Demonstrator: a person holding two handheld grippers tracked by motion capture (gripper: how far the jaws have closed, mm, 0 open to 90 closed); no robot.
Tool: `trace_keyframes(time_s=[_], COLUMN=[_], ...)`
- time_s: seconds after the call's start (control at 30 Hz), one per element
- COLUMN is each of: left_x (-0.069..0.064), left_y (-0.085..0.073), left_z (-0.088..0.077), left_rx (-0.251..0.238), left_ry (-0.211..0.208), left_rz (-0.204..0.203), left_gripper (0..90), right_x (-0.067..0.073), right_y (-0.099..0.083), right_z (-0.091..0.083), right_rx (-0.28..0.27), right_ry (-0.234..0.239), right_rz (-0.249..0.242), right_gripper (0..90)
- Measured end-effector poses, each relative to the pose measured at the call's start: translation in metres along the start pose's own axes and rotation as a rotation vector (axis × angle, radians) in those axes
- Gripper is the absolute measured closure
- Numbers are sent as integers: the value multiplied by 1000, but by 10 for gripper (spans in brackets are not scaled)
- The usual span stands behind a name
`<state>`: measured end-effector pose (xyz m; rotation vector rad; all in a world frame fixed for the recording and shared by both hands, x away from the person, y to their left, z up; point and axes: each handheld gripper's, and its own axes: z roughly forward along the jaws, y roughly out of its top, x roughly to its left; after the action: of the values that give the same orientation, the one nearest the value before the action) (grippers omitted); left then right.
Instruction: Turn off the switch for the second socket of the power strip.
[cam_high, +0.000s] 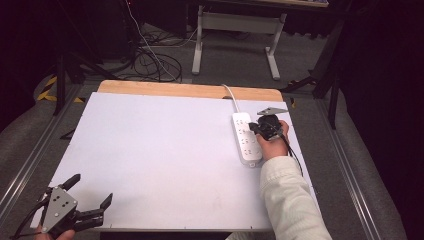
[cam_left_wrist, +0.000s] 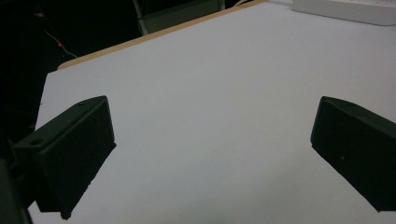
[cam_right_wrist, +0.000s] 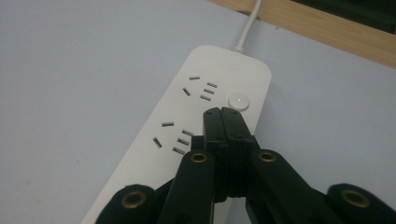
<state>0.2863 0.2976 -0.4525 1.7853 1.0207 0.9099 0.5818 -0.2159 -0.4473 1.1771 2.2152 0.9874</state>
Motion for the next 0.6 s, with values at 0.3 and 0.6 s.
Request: trace_keyframes(time_s=[0.3,0.6], left_x=[0,0], left_y=[0,0], left_z=[0,0], left_rx=[0,-1], left_ry=[0,0], left_rz=[1,1], left_gripper=[4,4], right_x=[0,1], right_y=[-2,-3], right_z=[5,6], right_rx=[29,39], right_ry=[3,-7], right_rz=[-2,-4], right_gripper=[900,900])
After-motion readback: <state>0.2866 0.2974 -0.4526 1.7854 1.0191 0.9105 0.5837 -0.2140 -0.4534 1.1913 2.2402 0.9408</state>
